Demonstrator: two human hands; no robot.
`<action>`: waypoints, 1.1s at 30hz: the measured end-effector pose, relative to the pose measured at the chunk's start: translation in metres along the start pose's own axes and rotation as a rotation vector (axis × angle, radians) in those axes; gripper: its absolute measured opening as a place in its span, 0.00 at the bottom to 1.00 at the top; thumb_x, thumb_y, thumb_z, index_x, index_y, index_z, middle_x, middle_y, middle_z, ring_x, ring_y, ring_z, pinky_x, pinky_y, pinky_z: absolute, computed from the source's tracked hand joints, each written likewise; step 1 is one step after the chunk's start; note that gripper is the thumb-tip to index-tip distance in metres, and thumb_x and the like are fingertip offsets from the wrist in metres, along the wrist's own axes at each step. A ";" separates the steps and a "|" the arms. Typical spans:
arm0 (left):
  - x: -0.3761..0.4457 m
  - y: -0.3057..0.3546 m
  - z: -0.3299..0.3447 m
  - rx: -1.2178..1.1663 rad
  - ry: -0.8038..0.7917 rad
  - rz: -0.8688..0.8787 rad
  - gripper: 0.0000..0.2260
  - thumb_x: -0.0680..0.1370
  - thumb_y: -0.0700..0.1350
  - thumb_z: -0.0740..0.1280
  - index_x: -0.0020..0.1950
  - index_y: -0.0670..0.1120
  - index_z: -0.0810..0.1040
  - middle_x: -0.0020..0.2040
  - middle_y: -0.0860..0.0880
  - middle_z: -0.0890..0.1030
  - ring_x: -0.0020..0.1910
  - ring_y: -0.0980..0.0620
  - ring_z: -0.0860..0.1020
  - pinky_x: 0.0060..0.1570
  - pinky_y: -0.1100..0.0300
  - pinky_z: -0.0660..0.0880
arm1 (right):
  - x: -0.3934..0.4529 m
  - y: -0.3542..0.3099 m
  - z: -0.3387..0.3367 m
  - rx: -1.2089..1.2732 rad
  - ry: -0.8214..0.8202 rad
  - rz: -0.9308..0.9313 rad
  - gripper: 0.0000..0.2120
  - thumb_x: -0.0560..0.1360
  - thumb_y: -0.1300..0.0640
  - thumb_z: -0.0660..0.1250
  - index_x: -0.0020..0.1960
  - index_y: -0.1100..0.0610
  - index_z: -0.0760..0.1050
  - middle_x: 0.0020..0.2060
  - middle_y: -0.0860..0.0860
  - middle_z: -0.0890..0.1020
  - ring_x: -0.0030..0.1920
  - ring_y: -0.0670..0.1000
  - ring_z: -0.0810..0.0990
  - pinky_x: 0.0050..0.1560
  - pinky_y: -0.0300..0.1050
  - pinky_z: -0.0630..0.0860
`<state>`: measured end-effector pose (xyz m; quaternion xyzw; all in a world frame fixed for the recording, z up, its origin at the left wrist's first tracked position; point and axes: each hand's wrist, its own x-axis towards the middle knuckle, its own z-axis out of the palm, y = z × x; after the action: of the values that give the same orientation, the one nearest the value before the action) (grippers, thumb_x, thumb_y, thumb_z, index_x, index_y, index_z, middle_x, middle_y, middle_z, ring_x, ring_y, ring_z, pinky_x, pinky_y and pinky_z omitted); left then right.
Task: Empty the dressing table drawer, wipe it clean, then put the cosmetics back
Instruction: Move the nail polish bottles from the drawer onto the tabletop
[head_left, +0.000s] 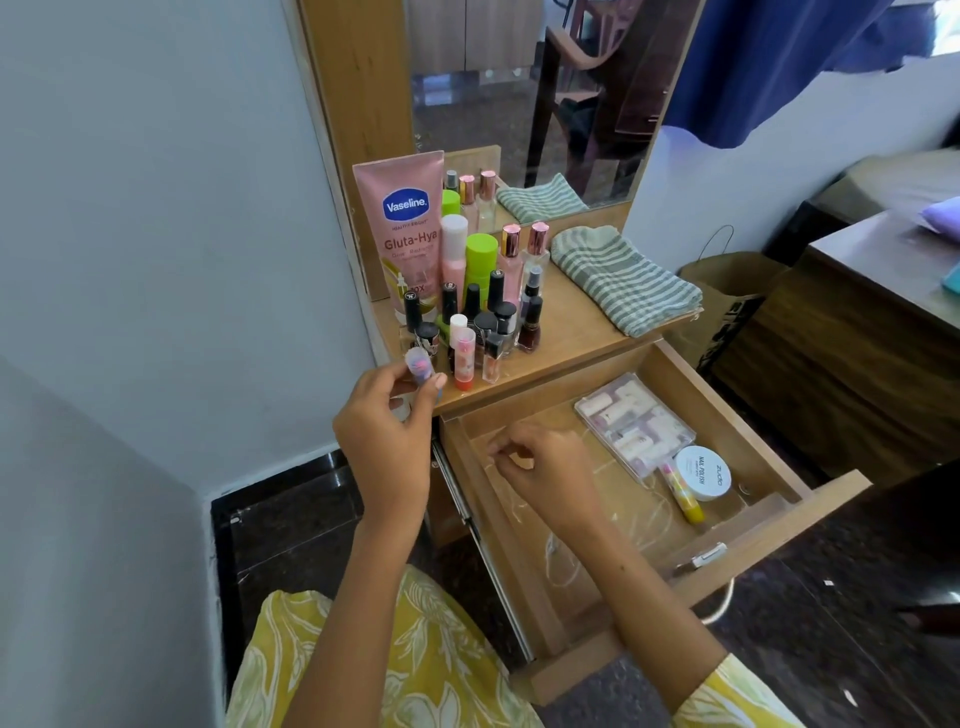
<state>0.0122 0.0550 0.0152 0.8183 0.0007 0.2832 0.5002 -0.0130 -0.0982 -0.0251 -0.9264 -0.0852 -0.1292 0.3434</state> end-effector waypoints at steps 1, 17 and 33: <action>0.001 -0.002 0.002 0.013 -0.004 0.009 0.10 0.73 0.44 0.73 0.51 0.41 0.82 0.44 0.49 0.82 0.43 0.55 0.79 0.43 0.72 0.71 | 0.000 0.001 0.000 0.007 -0.015 0.011 0.06 0.71 0.63 0.70 0.43 0.53 0.81 0.40 0.46 0.85 0.41 0.43 0.82 0.44 0.45 0.79; 0.002 -0.019 0.018 -0.019 0.023 0.034 0.10 0.73 0.43 0.73 0.52 0.43 0.78 0.46 0.53 0.80 0.44 0.61 0.77 0.46 0.76 0.71 | -0.001 -0.001 0.000 0.006 -0.133 0.031 0.05 0.74 0.62 0.68 0.46 0.55 0.82 0.42 0.47 0.85 0.44 0.42 0.82 0.49 0.39 0.78; -0.054 0.016 0.043 0.392 -0.562 0.456 0.21 0.79 0.45 0.62 0.73 0.46 0.65 0.75 0.45 0.61 0.75 0.49 0.58 0.73 0.50 0.56 | -0.012 0.035 -0.043 -0.415 -0.156 0.447 0.07 0.73 0.57 0.69 0.51 0.53 0.78 0.45 0.49 0.83 0.46 0.49 0.81 0.45 0.44 0.78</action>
<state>-0.0174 -0.0035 -0.0107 0.9227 -0.2633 0.1466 0.2402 -0.0240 -0.1532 -0.0186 -0.9796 0.1225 0.0065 0.1592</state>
